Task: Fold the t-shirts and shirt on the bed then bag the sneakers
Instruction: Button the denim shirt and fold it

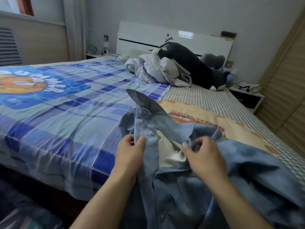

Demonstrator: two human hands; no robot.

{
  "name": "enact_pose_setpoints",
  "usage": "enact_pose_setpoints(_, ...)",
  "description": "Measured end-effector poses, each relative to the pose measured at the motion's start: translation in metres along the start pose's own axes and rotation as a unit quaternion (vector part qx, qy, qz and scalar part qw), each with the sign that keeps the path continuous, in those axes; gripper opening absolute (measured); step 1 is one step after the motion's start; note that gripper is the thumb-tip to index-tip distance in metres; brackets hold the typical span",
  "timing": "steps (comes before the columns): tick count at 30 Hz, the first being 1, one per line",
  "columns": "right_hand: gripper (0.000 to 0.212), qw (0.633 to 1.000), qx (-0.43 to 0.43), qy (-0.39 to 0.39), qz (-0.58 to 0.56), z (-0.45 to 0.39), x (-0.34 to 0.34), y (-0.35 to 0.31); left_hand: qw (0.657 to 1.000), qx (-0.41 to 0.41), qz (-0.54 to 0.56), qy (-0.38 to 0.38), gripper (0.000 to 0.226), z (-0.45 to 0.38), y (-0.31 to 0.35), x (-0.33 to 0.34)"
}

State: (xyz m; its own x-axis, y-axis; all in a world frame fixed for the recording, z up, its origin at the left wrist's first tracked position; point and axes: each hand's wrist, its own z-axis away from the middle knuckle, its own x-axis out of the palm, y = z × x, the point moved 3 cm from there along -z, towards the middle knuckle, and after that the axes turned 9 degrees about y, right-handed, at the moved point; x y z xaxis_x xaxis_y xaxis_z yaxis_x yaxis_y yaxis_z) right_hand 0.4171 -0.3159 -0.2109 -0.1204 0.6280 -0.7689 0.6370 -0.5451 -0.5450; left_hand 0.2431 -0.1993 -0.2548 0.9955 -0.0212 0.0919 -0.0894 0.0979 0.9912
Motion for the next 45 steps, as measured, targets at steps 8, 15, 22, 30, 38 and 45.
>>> enact_pose_setpoints(8, 0.006, 0.928, 0.123, 0.014, -0.351, 0.007, -0.013, 0.011, 0.970, 0.187, -0.153, -0.040, 0.063, 0.024, 0.018, 0.017)
enact_pose_setpoints(15, 0.049, 0.928, -0.203, -0.087, -0.301, 0.006, -0.017, 0.006, 0.964, 0.201, -0.161, -0.067, 0.040, 0.034, 0.024, 0.020)
enact_pose_setpoints(22, 0.005, 0.902, -0.412, 0.077, -0.106, -0.003, -0.015, -0.001, 0.983, 0.140, -0.090, -0.080, 0.022, 0.036, 0.027, 0.019)
enact_pose_setpoints(30, 0.013, 0.890, -0.431, 0.048, -0.139, 0.003, 0.008, -0.011, 0.981, 0.137, -0.104, -0.090, 0.013, 0.037, 0.023, 0.022)
enact_pose_setpoints(38, 0.020, 0.922, -0.326, -0.032, -0.207, 0.002, 0.009, -0.006, 0.990, 0.028, -0.056, -0.124, 0.013, 0.037, 0.016, 0.019)
enact_pose_setpoints(45, 0.016, 0.922, -0.341, -0.029, -0.180, 0.003, 0.003, -0.007, 0.985, 0.041, -0.099, -0.137, 0.012, 0.039, 0.020, 0.018)
